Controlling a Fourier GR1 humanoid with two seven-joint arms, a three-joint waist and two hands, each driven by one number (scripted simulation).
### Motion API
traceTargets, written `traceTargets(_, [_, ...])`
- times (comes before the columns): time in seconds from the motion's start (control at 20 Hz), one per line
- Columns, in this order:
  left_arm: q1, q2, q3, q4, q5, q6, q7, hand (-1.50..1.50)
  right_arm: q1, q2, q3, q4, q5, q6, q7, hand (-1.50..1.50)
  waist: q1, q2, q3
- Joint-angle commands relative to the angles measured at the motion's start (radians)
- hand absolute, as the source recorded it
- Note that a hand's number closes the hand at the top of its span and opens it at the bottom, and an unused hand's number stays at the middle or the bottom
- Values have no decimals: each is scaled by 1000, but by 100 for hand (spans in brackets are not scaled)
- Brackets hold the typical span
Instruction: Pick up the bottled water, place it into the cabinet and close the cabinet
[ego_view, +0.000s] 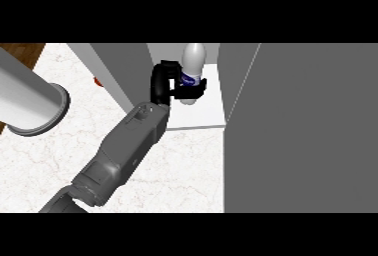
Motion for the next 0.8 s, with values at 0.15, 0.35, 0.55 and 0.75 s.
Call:
traceTargets(0.15, [-17,13,119,137,48,9,-95,150,-16,0,-41,-26,-107,10,8,-150,-13,9,-2])
traceTargets(0.35, [-86,46,126,203,32,2,-85,150,10,-6,-7,-40,-103,44,10,-150,-25,10,-2])
traceTargets(0.55, [-101,54,93,253,-22,74,-140,-150,1,7,-10,-5,-87,50,-20,-150,-30,11,-1])
traceTargets(0.75, [-149,17,81,285,-48,139,-150,-150,-5,-1,-17,-19,-100,46,17,-150,-31,14,-1])
